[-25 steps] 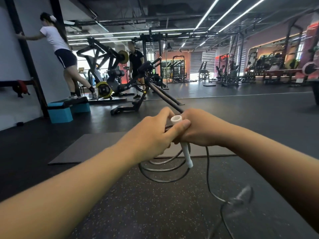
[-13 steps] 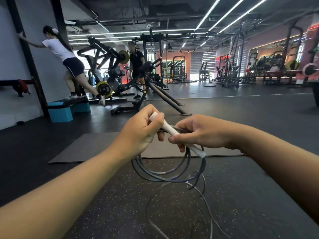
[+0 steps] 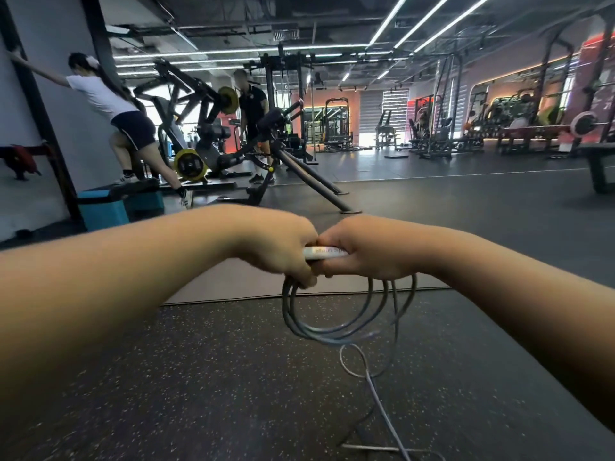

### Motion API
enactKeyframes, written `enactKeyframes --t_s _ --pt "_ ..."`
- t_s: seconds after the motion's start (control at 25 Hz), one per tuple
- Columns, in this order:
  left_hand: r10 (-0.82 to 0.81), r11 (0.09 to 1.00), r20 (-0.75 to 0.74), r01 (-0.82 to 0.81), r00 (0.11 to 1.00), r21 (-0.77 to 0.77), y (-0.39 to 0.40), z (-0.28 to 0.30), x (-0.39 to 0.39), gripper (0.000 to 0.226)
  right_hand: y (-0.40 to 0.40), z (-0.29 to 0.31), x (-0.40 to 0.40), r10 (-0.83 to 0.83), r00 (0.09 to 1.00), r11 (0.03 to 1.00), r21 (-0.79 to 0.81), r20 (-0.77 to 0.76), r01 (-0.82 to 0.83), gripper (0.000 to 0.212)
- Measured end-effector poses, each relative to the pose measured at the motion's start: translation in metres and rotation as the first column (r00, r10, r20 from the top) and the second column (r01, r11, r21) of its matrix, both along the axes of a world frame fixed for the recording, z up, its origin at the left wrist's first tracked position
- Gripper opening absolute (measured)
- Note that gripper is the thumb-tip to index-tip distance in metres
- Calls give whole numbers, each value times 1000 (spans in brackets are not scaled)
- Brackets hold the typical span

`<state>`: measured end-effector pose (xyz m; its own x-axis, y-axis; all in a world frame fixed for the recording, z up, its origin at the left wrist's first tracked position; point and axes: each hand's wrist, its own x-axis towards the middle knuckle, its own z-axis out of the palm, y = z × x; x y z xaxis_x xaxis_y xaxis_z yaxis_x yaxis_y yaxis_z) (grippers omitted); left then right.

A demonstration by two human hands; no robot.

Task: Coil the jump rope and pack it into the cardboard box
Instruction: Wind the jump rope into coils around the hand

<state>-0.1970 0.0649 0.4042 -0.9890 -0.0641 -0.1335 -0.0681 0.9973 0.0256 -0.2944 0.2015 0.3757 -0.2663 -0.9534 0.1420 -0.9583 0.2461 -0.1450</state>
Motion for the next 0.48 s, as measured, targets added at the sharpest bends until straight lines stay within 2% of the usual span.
enactKeyframes --t_s 0.04,0.12,0.2,0.24,0.32,0.4,0.48 --pt "-10 989 26 6 1000 146 -6 -10 2 11 1 -3 2 17 1000 1000 17 -17 -17 17" --pt "-15 877 72 -21 997 479 -12 -24 10 8 3 -5 5 59 998 997 45 -36 -57 12" --pt "-19 761 56 -22 998 649 -14 -30 17 17 5 -2 5 63 997 998 23 -33 -63 9" --pt "-29 747 28 4 999 665 -15 -30 20 25 7 1 3 55 998 998 16 -24 -54 13" --pt "-63 779 -10 55 998 625 -15 -25 26 40 11 7 2 41 999 999 32 19 -42 20" --pt "-66 849 -35 75 997 523 -16 -17 31 50 15 15 0 36 995 999 35 93 -39 30" --pt "-70 923 -78 94 994 373 -21 -9 34 49 22 25 0 34 970 999 -16 240 -31 38"
